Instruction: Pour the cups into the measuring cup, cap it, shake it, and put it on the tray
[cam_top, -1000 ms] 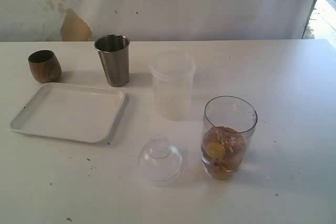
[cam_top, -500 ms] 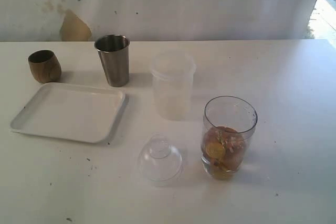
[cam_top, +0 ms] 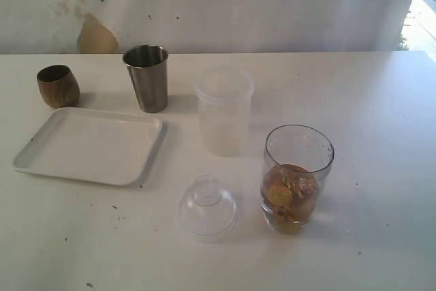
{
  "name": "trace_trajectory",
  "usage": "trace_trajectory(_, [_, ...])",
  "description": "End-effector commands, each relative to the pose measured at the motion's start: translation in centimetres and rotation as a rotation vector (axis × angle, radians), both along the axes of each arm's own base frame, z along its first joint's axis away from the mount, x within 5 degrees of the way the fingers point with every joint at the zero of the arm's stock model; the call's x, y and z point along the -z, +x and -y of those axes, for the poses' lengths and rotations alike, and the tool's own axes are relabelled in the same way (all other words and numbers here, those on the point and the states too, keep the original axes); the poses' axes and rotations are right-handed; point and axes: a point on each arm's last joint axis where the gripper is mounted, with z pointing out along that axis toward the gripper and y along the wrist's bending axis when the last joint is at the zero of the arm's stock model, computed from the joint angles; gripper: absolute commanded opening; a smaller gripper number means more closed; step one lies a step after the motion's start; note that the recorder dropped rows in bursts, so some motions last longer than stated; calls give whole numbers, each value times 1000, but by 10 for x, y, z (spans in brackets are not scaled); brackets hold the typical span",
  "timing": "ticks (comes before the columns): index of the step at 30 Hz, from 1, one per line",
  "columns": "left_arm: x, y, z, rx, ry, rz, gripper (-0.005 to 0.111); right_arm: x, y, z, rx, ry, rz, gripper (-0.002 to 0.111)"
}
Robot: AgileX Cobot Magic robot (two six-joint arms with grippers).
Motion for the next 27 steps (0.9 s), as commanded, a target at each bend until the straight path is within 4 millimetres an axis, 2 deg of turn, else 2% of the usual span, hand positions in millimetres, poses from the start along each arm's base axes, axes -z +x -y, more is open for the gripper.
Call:
trace_trajectory(1, [9, 0, -3, -56, -27, -73, 0, -1, 0, 0, 1, 1, 16, 0])
trace_trajectory(27, [11, 0, -4, -78, -60, -95, 0, -1, 0, 0, 1, 1, 16, 0])
